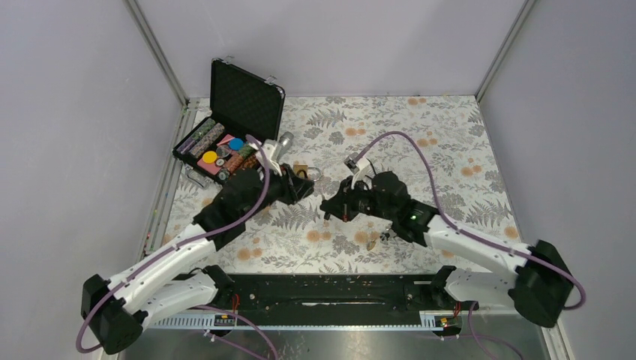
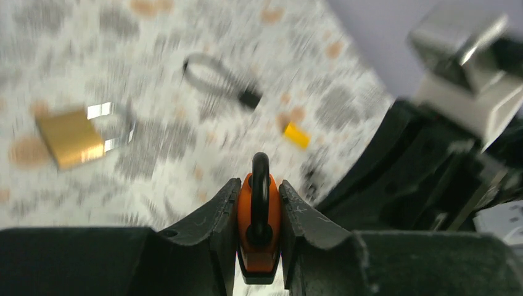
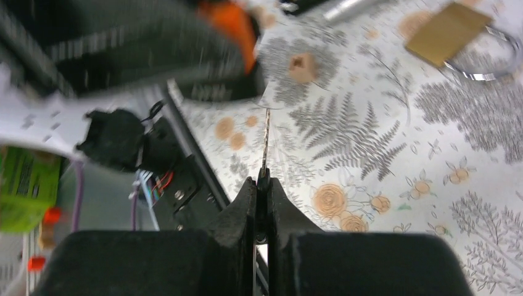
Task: Lock with the key
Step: Place the key at the center of the board.
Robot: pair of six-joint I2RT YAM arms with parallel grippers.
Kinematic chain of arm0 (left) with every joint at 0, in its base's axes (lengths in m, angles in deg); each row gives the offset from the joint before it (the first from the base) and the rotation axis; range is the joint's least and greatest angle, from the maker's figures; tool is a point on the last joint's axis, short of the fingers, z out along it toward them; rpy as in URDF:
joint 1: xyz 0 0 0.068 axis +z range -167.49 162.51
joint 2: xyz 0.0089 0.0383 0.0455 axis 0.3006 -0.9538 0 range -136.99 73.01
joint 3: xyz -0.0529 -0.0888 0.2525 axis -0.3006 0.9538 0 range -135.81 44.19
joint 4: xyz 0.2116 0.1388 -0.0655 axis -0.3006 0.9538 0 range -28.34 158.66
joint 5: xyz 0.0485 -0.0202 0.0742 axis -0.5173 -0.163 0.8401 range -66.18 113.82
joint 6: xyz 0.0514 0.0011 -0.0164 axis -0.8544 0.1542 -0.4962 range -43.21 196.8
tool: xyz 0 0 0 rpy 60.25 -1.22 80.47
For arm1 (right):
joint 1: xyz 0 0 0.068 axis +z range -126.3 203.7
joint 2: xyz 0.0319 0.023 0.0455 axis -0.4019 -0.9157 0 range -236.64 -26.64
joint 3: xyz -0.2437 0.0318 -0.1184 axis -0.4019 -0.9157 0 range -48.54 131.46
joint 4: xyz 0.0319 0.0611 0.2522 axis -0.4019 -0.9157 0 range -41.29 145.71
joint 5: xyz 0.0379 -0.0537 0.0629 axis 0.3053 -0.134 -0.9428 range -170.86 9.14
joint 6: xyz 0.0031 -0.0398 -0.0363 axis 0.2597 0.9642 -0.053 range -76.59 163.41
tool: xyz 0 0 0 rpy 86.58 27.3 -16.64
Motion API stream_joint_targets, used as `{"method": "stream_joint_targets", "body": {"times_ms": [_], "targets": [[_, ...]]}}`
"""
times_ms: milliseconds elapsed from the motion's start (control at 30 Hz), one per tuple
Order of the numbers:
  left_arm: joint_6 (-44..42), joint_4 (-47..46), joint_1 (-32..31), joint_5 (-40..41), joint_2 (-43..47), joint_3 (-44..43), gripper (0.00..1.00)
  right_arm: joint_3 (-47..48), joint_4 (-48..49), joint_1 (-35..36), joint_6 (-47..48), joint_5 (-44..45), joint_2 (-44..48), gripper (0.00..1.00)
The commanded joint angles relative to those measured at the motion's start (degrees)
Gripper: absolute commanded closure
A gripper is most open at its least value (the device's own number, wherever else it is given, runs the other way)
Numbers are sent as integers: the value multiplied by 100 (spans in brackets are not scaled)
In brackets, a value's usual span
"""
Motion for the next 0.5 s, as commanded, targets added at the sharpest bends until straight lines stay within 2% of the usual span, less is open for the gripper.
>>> {"method": "stream_joint_targets", "body": {"times_ms": [0,233,367,467], "targets": [[510,331,33,33,-191,556,100,-254,1171,27,-1380,1313,-858,99],[597,171,82,-510,-596,1289,93,-1,1119,291,-1764,1507,-2090,96],[760,-273,257,-765,-948,1625,90,250,889,440,-2055,1544,-2683,94],[873,-590,341,-976,-1324,1712,85,499,728,520,-2305,1390,-3149,88]]}}
